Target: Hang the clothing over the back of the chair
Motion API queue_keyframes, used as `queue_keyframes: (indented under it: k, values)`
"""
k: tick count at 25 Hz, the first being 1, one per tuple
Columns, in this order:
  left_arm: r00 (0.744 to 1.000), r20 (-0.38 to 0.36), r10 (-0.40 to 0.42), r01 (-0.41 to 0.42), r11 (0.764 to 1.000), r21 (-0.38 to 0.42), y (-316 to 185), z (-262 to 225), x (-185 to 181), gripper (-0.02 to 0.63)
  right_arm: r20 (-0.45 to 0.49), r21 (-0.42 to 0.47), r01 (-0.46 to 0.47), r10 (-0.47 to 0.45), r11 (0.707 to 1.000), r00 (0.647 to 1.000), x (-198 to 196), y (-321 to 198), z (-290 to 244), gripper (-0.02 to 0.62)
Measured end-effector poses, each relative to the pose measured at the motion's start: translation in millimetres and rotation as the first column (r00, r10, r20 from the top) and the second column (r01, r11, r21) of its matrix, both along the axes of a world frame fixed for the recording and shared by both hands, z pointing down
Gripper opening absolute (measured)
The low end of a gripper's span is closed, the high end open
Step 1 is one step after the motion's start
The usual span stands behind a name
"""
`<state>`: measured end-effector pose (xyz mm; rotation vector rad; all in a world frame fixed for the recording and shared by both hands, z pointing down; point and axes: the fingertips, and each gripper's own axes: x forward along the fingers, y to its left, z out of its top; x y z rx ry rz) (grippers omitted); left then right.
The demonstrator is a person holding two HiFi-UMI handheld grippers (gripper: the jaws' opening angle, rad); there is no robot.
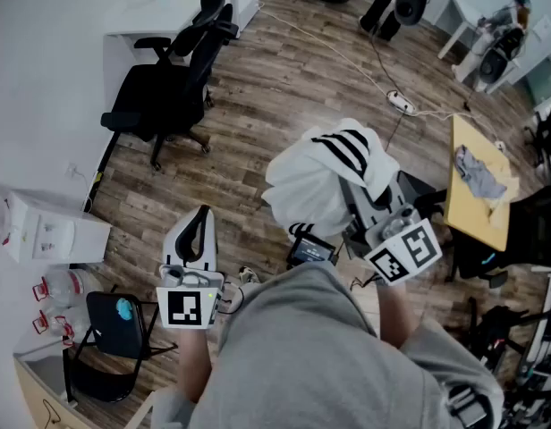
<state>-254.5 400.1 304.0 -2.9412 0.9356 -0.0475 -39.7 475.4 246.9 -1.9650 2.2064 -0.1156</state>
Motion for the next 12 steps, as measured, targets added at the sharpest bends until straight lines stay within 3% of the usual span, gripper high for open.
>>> queue_keyframes:
  k: [6,12]
  values:
    - [1.000,0.012,0.028,-0.029,0.999,0.029,22.8,-0.1,61.3,0.037,-0.002,-0.006,0.008,-0.008,1.000,1.000,50.2,13.0,6.4,0.060]
    - [1.000,0.018,0.014,-0.015,1.000,0.023,32.5,3.6,93.3,0.037,-0.006,-0.003,0.024,-0.024,1.000,1.000,83.7,21.1,10.0,0.060]
